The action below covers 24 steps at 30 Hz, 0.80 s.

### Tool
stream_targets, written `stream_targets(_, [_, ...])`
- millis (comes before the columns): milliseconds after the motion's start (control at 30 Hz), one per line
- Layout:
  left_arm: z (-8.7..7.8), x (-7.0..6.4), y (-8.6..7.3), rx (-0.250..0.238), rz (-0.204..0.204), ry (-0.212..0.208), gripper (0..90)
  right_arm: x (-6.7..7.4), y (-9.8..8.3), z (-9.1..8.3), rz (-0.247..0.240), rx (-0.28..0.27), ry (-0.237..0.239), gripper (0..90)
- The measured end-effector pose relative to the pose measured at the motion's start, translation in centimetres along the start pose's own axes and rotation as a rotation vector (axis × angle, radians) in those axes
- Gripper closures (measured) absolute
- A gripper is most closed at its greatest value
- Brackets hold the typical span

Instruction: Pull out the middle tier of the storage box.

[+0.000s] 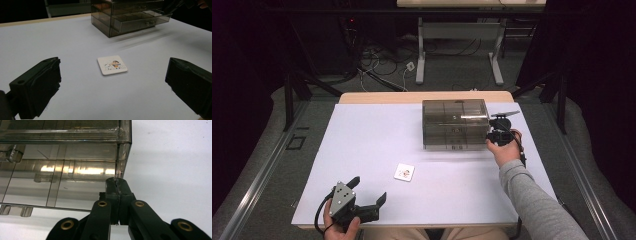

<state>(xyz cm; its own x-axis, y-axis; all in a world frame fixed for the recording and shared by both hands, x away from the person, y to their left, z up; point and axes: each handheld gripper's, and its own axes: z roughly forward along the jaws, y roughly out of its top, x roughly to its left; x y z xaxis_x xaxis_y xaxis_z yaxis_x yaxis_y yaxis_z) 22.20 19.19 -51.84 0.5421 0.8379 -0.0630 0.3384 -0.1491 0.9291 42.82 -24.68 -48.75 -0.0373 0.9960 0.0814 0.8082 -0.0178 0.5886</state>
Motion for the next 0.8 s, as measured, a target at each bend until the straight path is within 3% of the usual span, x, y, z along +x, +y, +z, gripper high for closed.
stream_targets(800, [0.06,0.01,-0.03,0.002,0.000,0.002,0.7,-0.26,-0.48,-0.54,0.001,0.018,0.022,90.0])
